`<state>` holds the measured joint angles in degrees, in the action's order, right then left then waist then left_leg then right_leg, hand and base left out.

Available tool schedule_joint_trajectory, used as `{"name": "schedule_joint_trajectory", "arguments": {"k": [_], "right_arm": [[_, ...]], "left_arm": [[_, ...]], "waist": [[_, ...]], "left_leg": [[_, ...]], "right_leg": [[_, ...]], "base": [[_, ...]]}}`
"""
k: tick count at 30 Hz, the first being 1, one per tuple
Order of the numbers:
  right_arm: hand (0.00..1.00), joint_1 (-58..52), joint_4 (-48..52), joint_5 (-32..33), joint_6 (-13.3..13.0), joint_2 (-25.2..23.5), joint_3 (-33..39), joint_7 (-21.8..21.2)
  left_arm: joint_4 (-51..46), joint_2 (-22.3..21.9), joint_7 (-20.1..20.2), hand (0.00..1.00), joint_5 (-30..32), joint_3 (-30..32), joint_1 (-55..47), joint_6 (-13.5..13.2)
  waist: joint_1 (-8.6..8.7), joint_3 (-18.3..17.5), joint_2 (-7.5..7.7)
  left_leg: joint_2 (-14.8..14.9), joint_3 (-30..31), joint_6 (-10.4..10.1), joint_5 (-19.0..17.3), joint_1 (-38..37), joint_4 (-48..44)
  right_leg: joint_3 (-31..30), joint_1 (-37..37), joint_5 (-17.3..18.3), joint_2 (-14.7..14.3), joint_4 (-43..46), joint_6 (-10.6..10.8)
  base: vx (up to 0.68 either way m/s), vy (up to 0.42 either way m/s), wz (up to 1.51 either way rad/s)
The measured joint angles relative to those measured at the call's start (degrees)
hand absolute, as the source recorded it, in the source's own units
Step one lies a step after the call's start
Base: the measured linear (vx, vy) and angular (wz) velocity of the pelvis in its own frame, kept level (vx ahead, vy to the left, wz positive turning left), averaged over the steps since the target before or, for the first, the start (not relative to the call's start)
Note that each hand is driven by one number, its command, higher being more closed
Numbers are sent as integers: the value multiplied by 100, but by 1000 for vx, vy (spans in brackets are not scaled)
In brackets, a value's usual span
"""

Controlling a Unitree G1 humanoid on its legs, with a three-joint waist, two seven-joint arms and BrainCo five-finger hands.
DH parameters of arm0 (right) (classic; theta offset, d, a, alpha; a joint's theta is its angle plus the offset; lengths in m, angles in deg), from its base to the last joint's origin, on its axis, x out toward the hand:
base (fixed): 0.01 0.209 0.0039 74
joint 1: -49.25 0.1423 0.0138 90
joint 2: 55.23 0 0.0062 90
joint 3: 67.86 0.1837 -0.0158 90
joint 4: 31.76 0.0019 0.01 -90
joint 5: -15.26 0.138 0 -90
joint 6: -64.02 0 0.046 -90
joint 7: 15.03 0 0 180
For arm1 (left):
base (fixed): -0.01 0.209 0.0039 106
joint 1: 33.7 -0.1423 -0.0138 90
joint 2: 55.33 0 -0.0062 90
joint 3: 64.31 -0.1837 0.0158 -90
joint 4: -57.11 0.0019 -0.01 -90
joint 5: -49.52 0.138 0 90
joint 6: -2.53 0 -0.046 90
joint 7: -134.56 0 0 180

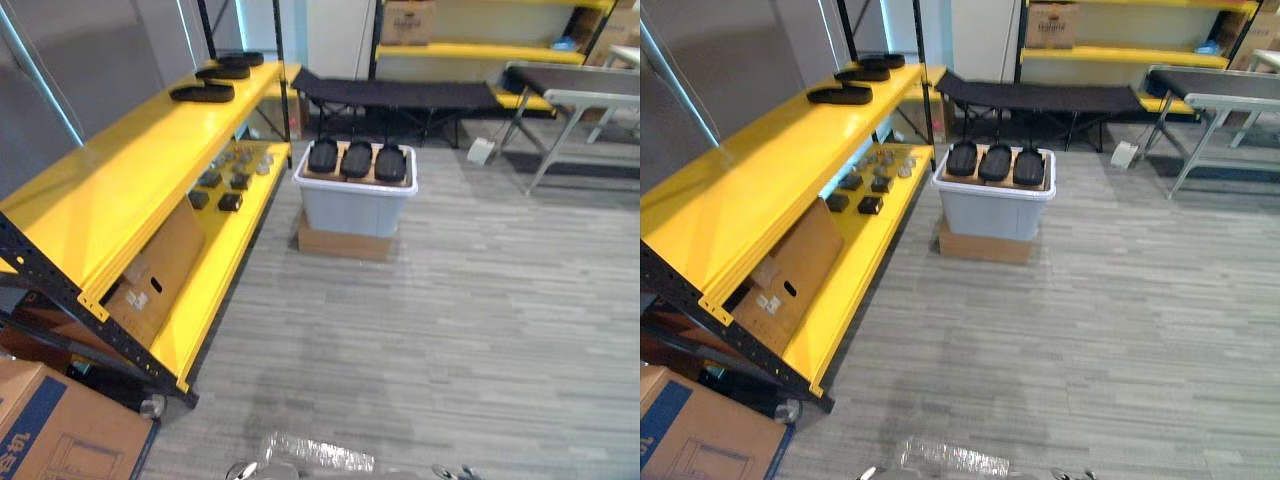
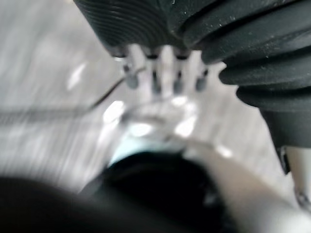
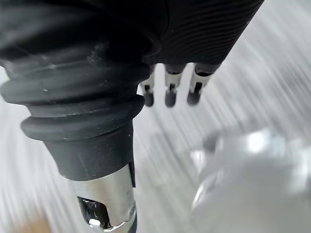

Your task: Walk over and take plastic housings, then place them on the shelf

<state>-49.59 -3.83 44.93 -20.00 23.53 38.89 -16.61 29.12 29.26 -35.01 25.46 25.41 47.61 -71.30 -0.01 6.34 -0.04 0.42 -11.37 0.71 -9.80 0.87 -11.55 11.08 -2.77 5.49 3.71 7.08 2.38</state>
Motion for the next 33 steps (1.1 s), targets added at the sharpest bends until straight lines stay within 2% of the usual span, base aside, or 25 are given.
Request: {"name": "schedule_joint_trajectory", "arguments": {"k": [2,5,13,20,23,26,33], "right_arm": [[0,3,-62,103,124,-76,391,-40],[0,20,-212,93,130,-120,608,-83],[0,326,-235,69,124,-261,628,-82],[0,378,-238,-133,149,-265,611,-91],[0,382,-240,-137,168,-248,558,-91],[0,380,-240,-136,176,-236,511,-96],[0,317,-243,-316,174,-187,301,-117]], "left_arm": [[14,-19,-2,0,-357,2,62,69],[193,-44,2,0,-527,20,163,98],[361,3,44,0,-662,236,271,149],[448,-25,35,0,-766,362,284,129],[448,-34,-8,0,-1005,358,280,101],[450,-34,-22,0,-1111,346,273,104],[445,-23,-80,0,-1153,252,264,73]], "waist": [[63,55,-21],[55,82,-9],[43,272,118],[57,342,117],[61,422,115],[58,421,119],[59,456,138]], "left_leg": [[-31,-228,-6,277,-172,416],[-136,-277,39,412,-475,721],[-209,-394,-12,456,-1014,1232],[-222,-474,-26,461,-1258,1403],[-224,-472,-27,460,-1387,1423],[-253,-472,-92,557,-1401,1551],[-284,-485,-26,637,-1475,1646]], "right_leg": [[96,-54,-94,87,-188,97],[150,-294,-229,137,-354,137],[163,-656,-287,124,-611,228],[164,-820,-306,110,-679,261],[169,-944,-296,110,-681,275],[170,-927,-293,123,-689,276],[173,-936,-286,134,-732,263]], "base": [[75,44,8],[167,77,1],[114,26,-8],[19,11,-5],[-54,1,0],[-85,-6,-1],[-85,-4,-2]]}}
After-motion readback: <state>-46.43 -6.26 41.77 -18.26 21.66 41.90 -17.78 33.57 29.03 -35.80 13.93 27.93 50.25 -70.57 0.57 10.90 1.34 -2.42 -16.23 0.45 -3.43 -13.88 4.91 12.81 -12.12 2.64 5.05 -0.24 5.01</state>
